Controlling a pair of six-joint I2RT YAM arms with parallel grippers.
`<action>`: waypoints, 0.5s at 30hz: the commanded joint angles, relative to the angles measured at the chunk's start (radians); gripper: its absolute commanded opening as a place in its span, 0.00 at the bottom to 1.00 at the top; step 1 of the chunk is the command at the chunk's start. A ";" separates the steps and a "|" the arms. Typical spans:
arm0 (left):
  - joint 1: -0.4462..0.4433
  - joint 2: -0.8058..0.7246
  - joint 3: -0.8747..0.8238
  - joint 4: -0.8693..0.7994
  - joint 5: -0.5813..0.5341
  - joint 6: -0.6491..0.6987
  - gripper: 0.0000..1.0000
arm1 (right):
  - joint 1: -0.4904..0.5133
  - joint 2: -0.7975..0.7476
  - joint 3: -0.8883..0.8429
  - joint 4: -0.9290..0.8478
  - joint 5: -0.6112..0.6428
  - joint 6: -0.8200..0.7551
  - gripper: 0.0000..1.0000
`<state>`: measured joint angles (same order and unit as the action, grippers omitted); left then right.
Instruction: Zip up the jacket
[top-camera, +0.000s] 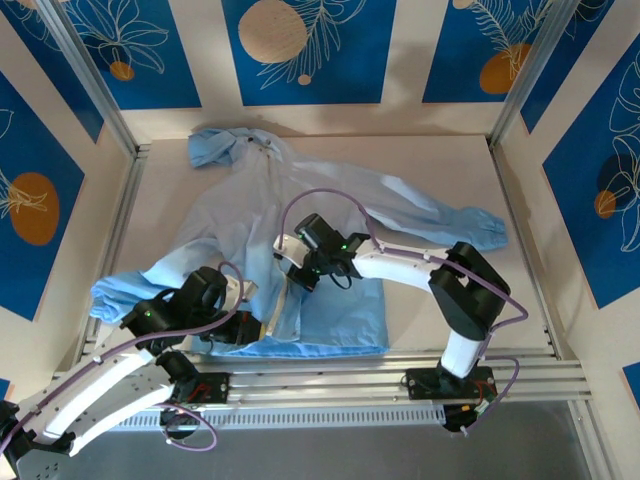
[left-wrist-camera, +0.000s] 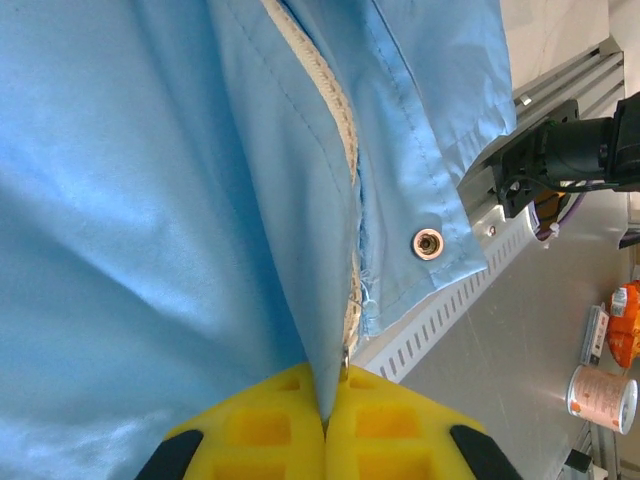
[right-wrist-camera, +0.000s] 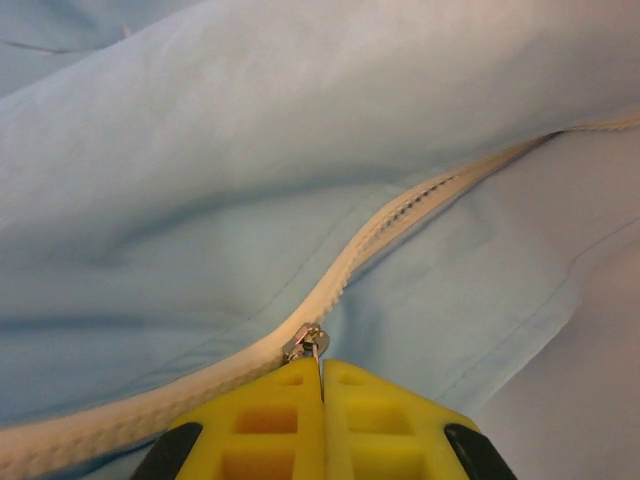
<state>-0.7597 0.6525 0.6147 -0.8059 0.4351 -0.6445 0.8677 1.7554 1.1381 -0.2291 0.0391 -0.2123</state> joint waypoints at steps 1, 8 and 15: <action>-0.020 -0.026 0.029 -0.079 0.079 0.017 0.00 | -0.033 0.038 0.048 -0.001 0.087 -0.016 0.00; -0.019 -0.045 0.014 -0.088 0.074 0.015 0.00 | -0.059 0.111 0.133 -0.007 0.076 -0.037 0.00; -0.019 -0.069 0.002 -0.088 0.064 0.009 0.00 | -0.091 0.178 0.236 -0.037 0.076 -0.060 0.00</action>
<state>-0.7597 0.6029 0.6144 -0.8249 0.4355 -0.6445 0.8131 1.9072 1.3231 -0.2649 0.0452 -0.2459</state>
